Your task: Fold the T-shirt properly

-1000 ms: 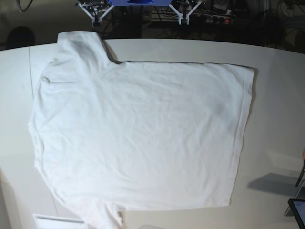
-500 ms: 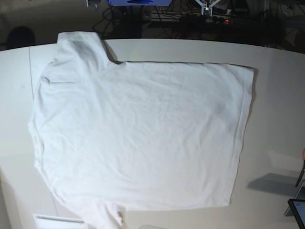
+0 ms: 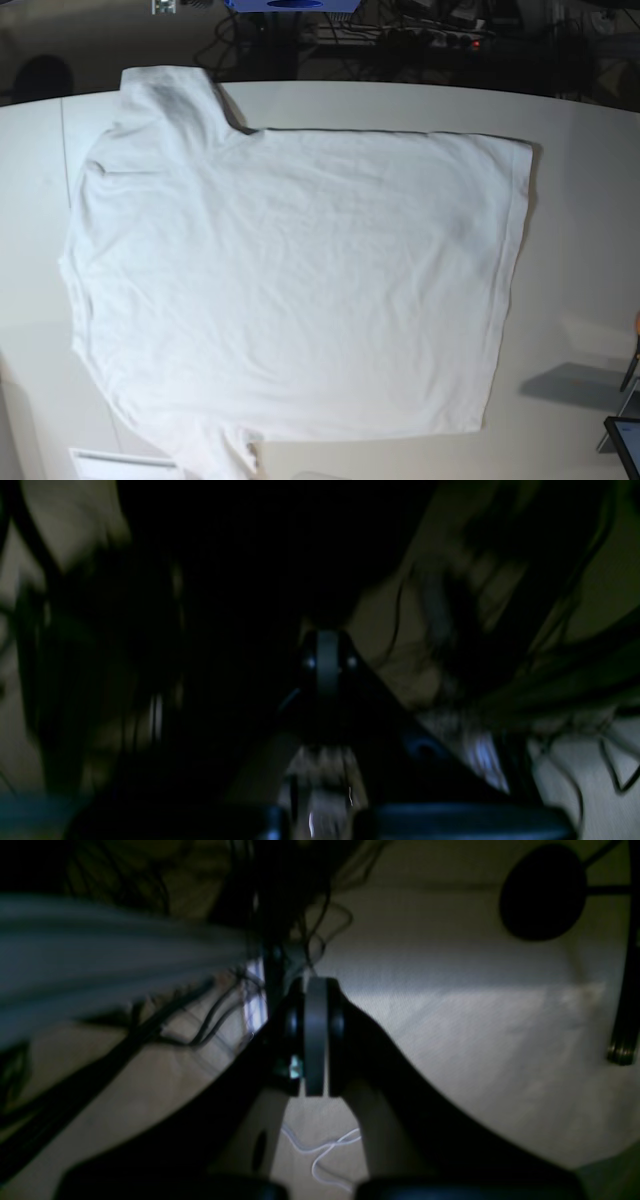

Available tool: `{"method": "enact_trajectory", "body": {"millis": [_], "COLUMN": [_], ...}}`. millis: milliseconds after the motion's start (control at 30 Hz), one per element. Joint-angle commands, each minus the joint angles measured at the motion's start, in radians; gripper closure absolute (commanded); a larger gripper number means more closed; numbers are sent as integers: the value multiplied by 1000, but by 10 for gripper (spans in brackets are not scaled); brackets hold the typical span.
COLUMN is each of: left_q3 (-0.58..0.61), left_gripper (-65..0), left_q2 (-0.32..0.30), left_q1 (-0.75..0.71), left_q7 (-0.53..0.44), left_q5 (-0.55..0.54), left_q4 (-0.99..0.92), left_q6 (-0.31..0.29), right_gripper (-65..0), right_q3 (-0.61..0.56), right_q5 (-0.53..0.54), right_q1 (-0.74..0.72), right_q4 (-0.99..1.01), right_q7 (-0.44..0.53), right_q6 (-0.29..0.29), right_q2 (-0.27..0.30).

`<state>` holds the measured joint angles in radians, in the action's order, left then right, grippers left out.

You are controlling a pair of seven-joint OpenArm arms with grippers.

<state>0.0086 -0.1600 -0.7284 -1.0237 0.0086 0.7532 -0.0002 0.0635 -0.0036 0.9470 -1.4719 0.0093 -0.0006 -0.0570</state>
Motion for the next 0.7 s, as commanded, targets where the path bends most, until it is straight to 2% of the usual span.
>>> {"method": "enact_trajectory", "body": {"millis": [0,133,167,433,500,567,667], "left_q3": [-8,-15,-17,-17,-17,-14,-3], "left_gripper": [0,0,0,0,0,0,0], "left_q2": [-14,-16,-16,-13,-14,-20,-83], "left_q1": [-38,-70,-79,-170,-168,-155,-144], "left_q7": [-93,-320,-332,-317,-315,-315,-301], "left_q5": [-8,-8,-8,-17,-89,-206,-341], "left_q4": [4,4,18,296,317,320,317], "left_q6": [4,7,9,9,9,9,9], "right_gripper": [0,0,0,0,0,0,0], "right_q3": [26,89,103,183,183,181,177], "right_q5": [1,1,1,3,3,3,3], "right_q1": [36,66,69,71,51,28,-7], "right_q4": [-43,-164,-187,-346,-384,-402,-422], "right_q7": [19,21,19,19,18,14,11], "right_q6": [-5,-5,-5,-5,-5,-3,-3], "right_q2": [-7,-13,-13,-16,-16,-16,-16]}}
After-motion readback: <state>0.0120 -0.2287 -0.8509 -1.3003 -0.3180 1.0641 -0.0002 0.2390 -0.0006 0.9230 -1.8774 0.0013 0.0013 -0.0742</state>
